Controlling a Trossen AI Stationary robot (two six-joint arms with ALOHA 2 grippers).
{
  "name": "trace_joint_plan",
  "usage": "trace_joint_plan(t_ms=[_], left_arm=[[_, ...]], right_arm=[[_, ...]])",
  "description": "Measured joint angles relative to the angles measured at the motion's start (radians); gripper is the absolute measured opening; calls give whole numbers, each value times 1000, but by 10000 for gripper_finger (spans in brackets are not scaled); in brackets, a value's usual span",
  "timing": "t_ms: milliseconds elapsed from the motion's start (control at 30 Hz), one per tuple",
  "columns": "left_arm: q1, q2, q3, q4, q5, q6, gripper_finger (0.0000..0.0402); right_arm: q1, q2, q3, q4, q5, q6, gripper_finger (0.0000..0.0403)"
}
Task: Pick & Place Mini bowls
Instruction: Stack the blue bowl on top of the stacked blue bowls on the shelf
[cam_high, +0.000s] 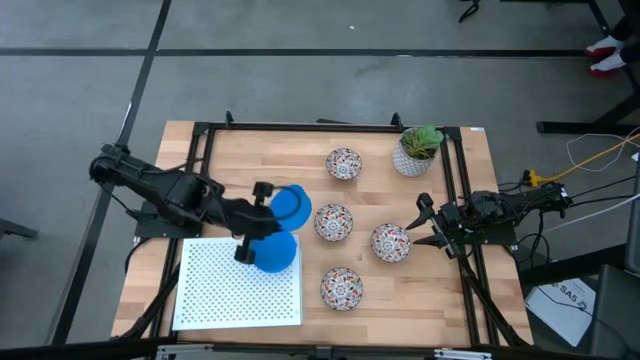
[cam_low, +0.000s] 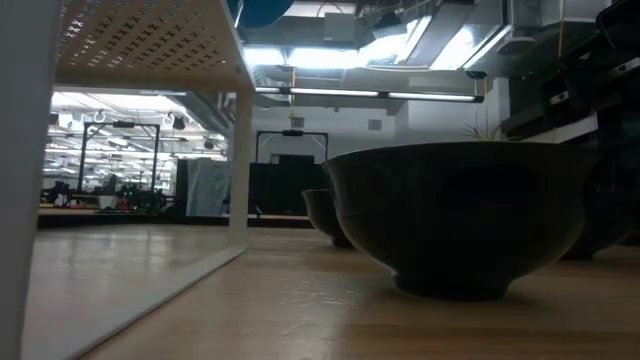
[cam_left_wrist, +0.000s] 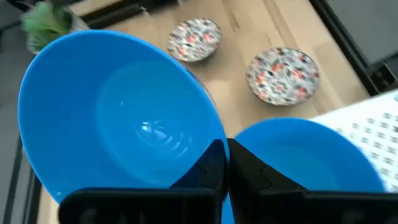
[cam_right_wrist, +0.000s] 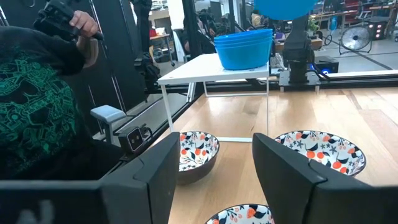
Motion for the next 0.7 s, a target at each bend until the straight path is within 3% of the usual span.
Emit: trace_joint_plan(t_ms=[400, 700], left_arm=[[-115, 164, 273, -273, 14, -126, 3], [-204, 220, 291, -354, 82, -217, 3]], right_arm=[[0, 0, 0, 0, 0, 0, 200], [0, 0, 0, 0, 0, 0, 200]])
